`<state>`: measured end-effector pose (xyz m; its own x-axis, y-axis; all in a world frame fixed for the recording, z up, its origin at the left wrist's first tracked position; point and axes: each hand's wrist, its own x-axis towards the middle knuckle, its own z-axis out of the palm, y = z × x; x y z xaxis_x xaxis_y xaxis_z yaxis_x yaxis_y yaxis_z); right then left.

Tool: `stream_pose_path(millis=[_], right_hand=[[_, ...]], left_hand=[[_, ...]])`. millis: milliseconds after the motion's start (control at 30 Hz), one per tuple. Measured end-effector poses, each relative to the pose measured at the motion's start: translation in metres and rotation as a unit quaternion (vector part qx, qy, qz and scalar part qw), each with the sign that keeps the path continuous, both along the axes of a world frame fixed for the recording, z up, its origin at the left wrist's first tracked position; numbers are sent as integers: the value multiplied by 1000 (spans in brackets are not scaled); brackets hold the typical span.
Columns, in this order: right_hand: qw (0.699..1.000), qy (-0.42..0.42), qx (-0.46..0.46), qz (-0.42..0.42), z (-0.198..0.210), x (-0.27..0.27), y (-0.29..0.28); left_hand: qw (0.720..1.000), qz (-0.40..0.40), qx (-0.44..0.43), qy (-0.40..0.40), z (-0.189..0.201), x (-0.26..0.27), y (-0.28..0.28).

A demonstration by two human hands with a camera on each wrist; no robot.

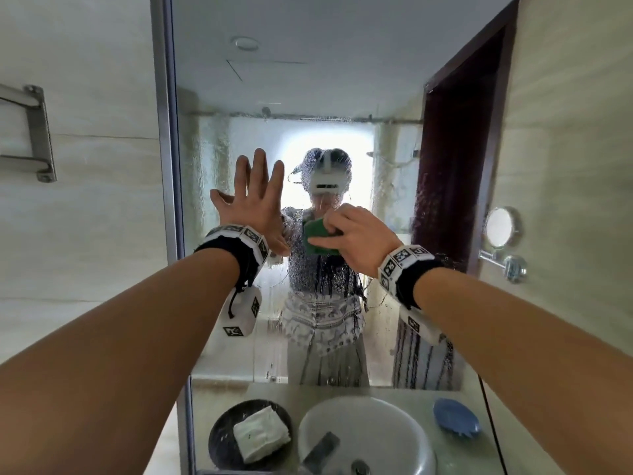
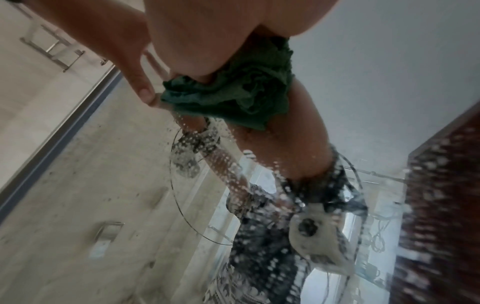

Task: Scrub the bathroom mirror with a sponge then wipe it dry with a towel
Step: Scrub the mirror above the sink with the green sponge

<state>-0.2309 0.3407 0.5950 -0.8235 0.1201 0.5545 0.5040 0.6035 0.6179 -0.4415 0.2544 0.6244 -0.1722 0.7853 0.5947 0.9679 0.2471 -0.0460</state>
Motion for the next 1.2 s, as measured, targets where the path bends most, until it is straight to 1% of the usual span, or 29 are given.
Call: stream_pose_path(millis=[67, 133, 167, 200, 267, 333, 400, 533, 633, 700, 833, 933, 1000, 1067, 1133, 1200], right_hand=[[1000, -21, -13, 5, 2, 10, 1], [1000, -14, -14, -7, 6, 22, 1], [1000, 13, -19, -14, 9, 29, 1], [997, 62, -33, -22, 13, 35, 1], [982, 179, -50, -29, 25, 45, 0], [964, 255, -56, -45, 39, 48, -2], [955, 285, -54, -68, 55, 44, -3], [948, 299, -58, -91, 88, 19, -3], [952, 281, -62, -103, 104, -11, -9], [963, 244, -59, -96, 103, -26, -15], [988, 133, -40, -74, 75, -37, -21], [991, 121, -38, -33, 55, -38, -19], [996, 81, -27, -17, 41, -36, -15], [999, 27, -20, -22, 24, -35, -12], [998, -26, -35, -36, 12, -36, -14], [995, -65, -53, -49, 12, -39, -24]], left_hand=[[1000, 1, -2, -2, 0, 0, 0], [1000, 1, 1, -2, -1, 0, 1], [1000, 0, 2, -2, -1, -1, 1], [1000, -1, 2, -3, -1, -1, 1], [1000, -3, 1, -2, -1, -2, 2], [1000, -7, 3, -2, -1, -2, 2], [1000, -10, 3, -5, -1, -2, 2], [1000, -7, 2, -6, -2, -2, 3], [1000, 6, -2, -2, -1, -1, 2], [1000, 12, -7, -3, 0, 1, 0], [1000, 8, -6, -12, 0, 1, 0], [1000, 4, -7, -20, 1, 0, -2], [1000, 5, -11, -16, 1, 1, -3], [1000, 8, -15, -16, 1, 1, -3], [1000, 8, -21, -15, 1, 0, -5], [1000, -7, -24, -16, -1, -4, -8]])
